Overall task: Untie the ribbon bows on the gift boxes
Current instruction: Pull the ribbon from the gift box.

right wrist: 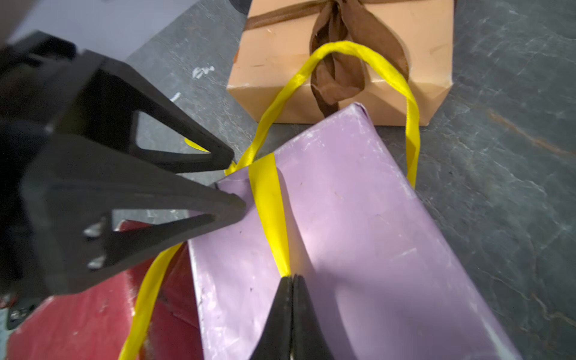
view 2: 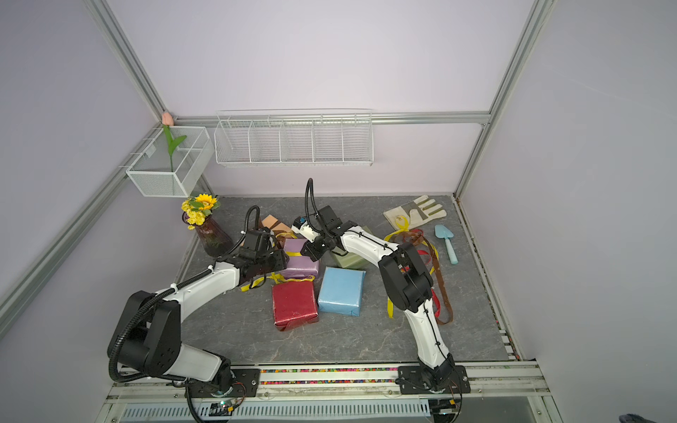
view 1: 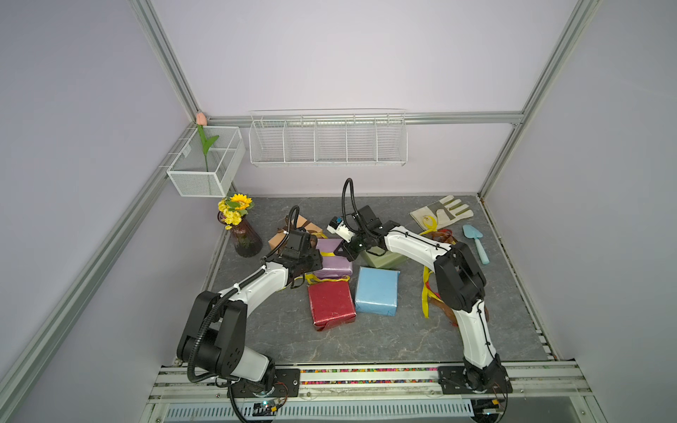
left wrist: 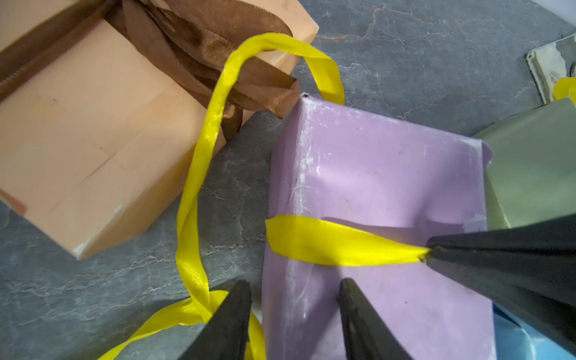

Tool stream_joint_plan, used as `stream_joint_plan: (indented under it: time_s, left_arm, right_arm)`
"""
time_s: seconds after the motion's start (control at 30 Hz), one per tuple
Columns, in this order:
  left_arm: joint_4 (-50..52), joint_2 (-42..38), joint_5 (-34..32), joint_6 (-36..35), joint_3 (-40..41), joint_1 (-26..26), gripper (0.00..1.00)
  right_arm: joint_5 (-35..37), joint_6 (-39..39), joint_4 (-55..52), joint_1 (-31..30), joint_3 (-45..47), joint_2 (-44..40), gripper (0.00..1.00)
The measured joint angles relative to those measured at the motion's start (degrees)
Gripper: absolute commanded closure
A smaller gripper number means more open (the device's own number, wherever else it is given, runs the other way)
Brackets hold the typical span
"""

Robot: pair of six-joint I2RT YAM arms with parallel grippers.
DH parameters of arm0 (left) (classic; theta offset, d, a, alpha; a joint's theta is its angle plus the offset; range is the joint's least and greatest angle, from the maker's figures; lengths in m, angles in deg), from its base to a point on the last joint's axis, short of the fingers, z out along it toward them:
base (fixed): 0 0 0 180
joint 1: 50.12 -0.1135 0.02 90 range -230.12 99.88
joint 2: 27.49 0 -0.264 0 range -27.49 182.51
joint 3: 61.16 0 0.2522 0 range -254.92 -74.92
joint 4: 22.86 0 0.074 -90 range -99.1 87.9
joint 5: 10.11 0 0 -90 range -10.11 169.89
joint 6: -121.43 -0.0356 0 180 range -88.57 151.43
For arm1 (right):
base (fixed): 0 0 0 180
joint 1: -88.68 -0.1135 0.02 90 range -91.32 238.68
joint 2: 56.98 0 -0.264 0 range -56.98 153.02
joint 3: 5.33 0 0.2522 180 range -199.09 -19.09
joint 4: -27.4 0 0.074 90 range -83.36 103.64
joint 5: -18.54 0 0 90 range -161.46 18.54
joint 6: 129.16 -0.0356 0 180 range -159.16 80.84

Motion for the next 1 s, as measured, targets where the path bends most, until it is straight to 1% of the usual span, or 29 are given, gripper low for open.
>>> stream_joint_plan:
  time_s: [0.2, 0.4, 0.6, 0.77, 1.0]
  left_arm:
    - [-0.44, 1.03, 0.0, -0.13, -0.68, 0.39, 0.51]
    - [-1.73, 1.84, 0.2, -0.11, -1.03, 0.68, 0.52]
    - [-2.36, 2.43, 0.22, -0.13, -1.22, 0.76, 0.52]
    - [-3.21, 2.95, 0.22, -0.11, -1.22, 0.79, 0.52]
    - [-4.35, 3.39, 0.2, -0.13, -1.22, 0.76, 0.52]
  right_arm:
    - [-8.94, -7.32, 3.58, 1.95, -0.09, -0.5, 0.93]
    - [-14.67, -15.37, 10.73, 4.74, 3.06, -4.61, 0.93]
    - [-16.68, -18.27, 13.03, 5.95, 3.1, -8.85, 0.93]
    - [-17.22, -18.75, 12.92, 5.95, 2.69, -12.17, 0.93]
    - [-16.52, -17.4, 7.54, 6.01, -3.54, -16.48, 0.93]
